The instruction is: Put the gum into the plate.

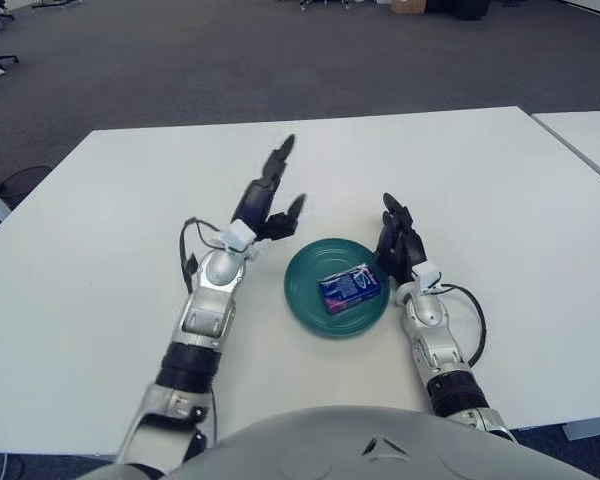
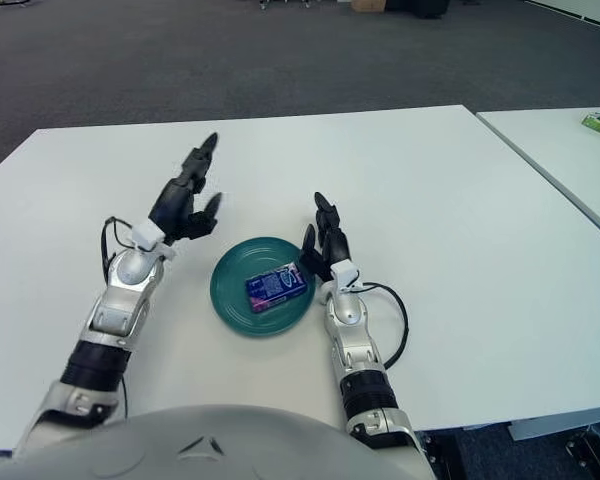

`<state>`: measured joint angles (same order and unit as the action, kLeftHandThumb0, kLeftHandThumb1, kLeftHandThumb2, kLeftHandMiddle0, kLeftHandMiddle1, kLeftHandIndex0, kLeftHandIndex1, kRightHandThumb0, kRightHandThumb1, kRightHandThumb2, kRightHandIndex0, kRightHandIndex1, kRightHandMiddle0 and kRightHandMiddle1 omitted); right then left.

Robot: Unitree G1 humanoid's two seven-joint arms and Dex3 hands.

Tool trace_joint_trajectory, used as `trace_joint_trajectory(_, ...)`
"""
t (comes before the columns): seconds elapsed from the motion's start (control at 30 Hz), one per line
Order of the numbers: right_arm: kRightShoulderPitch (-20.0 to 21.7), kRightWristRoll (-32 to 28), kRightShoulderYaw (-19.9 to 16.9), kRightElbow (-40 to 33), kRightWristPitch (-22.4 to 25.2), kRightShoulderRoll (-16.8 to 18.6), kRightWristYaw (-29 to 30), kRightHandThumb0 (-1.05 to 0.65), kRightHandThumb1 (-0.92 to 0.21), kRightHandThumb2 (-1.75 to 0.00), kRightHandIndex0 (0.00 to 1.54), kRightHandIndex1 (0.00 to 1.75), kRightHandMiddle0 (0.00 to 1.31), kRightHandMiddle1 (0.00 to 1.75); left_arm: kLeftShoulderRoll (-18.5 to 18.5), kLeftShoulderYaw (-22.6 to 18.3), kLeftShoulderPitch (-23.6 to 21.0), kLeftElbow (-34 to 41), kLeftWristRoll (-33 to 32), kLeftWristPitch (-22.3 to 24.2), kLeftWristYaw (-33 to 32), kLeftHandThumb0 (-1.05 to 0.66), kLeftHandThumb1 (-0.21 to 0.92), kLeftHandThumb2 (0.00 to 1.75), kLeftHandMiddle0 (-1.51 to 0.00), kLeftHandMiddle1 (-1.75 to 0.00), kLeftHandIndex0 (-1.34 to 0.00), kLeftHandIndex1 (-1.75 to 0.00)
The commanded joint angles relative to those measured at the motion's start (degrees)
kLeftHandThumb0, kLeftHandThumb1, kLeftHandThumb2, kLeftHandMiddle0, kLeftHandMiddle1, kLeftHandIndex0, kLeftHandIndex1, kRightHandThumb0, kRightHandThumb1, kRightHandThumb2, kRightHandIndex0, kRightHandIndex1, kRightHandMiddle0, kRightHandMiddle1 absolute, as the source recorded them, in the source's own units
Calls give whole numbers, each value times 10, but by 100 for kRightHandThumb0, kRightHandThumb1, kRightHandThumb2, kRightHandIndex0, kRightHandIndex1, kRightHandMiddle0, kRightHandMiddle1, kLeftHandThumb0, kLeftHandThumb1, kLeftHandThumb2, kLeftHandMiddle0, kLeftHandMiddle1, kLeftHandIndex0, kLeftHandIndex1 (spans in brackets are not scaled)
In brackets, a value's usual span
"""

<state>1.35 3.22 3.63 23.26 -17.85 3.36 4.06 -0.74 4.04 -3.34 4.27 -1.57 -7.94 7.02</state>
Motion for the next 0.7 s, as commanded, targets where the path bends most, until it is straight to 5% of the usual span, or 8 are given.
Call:
trace_joint_trajectory(0.0, -68, -11, -20, 98, 57, -11, -4, -69, -92, -94, 17, 2, 0, 37, 57, -64, 74, 64, -115, 60, -46, -104, 92, 85, -3, -1, -5, -4)
trace_joint_trajectory(0.17, -71, -18, -26, 90, 58, -12, -10, -66, -92, -95, 16, 1, 0, 35, 89, -80, 184, 99, -157, 68, -59, -101, 92, 88, -6, -2, -7, -6)
trace_joint_trajectory(0.4, -73, -21, -35, 81, 61, -18, -19, -66, -92, -95, 16, 1, 0, 34, 81, -99, 245, 58, -147, 56, -68, -97, 92, 91, -9, -2, 0, -25)
trace_joint_trajectory(0.67, -69, -23, -43, 83, 64, -22, -24, -66, -92, -94, 17, 1, 0, 37, 93, -81, 258, 79, -101, 176, -145, -93, 92, 93, -10, -1, 0, -18)
